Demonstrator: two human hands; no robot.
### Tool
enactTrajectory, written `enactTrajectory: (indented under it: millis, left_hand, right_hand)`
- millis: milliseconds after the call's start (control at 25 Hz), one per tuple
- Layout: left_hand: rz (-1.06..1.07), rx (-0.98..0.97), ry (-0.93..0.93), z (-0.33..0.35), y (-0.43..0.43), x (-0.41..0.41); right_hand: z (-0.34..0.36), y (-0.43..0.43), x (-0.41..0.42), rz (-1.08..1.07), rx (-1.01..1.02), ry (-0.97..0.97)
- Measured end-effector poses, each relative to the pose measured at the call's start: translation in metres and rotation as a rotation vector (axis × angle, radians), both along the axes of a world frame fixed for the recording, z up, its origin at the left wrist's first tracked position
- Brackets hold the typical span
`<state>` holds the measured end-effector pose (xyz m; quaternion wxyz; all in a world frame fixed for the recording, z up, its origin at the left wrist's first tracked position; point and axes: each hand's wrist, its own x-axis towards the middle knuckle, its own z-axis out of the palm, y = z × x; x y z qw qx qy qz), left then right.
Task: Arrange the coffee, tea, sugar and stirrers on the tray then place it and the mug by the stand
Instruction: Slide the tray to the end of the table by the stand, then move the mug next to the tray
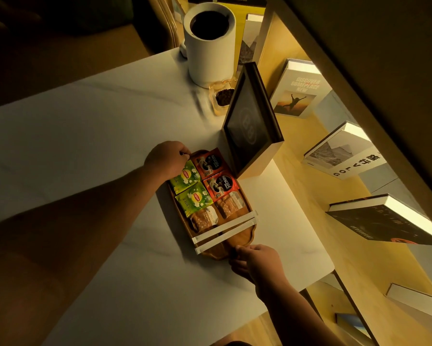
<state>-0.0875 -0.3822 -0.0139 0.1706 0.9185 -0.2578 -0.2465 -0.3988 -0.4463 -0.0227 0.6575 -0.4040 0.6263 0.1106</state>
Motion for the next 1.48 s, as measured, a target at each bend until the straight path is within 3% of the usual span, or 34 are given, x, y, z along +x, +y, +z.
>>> enactTrajectory:
  millis: [240,440,600,800,1120,1280,1480]
  left_hand:
    - [0.013,-0.008,0.025,0.0,0.003,0.0]
    - [0.085,-0.057,0.036,0.006,0.026,-0.008]
    - [0.102,-0.115,-0.107,0.004,0.106,-0.042]
    - [0.063,-0.018,-0.276,-0.025,0.259,-0.108]
    - [0.385,0.231,-0.173,-0.05,0.459,-0.144]
    - [0.441,0.228,-0.179,-0.053,0.507,-0.141]
    - [0.425,0.197,-0.191,-0.055,0.511,-0.142]
  right_hand:
    - [0.006,0.0,0.0,0.114,-0.077,0.016]
    - [0.015,0.011,0.001,0.457,-0.303,0.09]
    - [0.031,0.032,0.02,0.747,-0.647,0.104]
    - [0.05,0.108,0.093,1.045,-0.847,-0.18]
    - [0.053,0.341,0.232,1.27,-0.436,-0.493]
    - [0.04,0.44,0.274,1.019,-0.116,-0.467]
    - [0.022,0.498,0.302,0.64,0.146,-0.407]
